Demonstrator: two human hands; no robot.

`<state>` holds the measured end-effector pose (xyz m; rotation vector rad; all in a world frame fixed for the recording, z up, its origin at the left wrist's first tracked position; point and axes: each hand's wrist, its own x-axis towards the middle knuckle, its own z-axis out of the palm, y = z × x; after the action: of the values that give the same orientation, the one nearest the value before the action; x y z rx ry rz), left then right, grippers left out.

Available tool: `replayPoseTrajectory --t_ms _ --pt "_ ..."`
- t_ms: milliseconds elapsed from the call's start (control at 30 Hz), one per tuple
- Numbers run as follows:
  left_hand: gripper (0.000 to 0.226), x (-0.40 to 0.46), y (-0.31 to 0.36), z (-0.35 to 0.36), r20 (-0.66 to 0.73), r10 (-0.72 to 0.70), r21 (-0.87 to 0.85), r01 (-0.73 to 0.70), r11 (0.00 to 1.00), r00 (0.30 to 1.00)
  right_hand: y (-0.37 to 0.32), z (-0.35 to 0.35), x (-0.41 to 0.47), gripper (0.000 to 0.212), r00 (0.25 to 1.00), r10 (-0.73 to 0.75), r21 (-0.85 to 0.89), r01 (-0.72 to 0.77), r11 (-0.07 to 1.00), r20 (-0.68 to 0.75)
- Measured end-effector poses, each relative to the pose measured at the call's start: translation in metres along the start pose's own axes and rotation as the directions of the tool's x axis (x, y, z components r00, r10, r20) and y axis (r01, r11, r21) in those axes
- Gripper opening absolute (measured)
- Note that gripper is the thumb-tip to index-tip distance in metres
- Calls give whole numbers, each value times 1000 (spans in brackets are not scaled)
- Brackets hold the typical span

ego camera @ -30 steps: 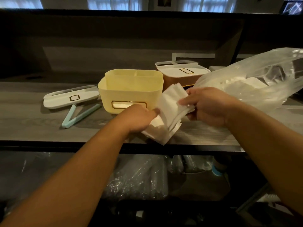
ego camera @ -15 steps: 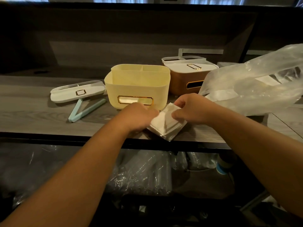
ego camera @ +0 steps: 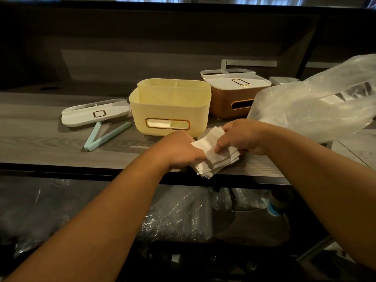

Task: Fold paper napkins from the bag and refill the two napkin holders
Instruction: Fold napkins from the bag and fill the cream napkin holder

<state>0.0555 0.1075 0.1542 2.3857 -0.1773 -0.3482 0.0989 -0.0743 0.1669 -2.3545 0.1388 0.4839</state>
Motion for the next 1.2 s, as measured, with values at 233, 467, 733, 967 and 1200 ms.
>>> replayPoseTrajectory --t_ms 233,467,733,967,1200 --pt "29 0 -2 4 -110 20 21 -18 1000 994 9 7 -11 47 972 -207 -122 193 973 -112" --pt "23 4 2 6 -199 45 50 -36 998 979 10 12 -15 70 954 -265 -146 245 959 -141" --pt "27 14 7 1 -314 80 153 -33 988 946 13 16 -11 51 955 -232 -155 205 966 -184" --pt "27 14 5 -1 -340 57 50 -43 998 939 15 15 -9 59 965 -200 -193 167 967 -166" --pt "48 7 2 3 -210 -74 243 125 962 975 -8 4 -10 37 999 15 -254 -22 967 -29"
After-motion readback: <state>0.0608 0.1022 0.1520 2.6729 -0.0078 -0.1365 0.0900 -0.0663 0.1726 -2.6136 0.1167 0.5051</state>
